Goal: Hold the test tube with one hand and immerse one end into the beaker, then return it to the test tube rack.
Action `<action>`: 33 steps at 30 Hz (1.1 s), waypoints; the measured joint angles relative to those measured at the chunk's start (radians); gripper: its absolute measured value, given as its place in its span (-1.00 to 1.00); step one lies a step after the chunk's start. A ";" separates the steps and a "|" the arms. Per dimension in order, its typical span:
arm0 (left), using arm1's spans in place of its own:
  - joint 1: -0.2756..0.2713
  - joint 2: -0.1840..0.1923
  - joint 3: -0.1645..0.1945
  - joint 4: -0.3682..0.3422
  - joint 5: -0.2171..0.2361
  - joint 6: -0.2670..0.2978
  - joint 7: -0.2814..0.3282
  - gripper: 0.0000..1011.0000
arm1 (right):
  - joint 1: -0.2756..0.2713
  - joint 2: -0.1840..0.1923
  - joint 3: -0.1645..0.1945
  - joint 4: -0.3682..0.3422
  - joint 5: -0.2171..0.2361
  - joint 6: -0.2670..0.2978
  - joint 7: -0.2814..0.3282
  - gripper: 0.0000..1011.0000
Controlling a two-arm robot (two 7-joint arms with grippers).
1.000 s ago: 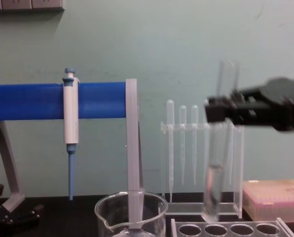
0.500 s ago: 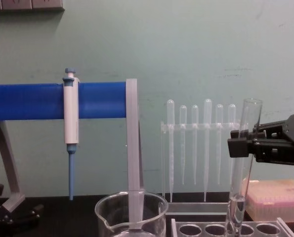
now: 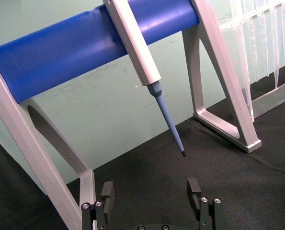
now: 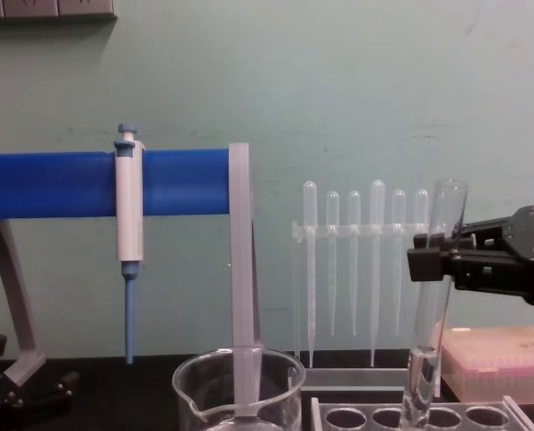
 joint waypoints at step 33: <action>0.000 0.000 0.000 0.000 0.000 0.000 0.000 0.98 | 0.048 -0.097 -0.065 0.153 -0.089 -0.019 0.026 -0.53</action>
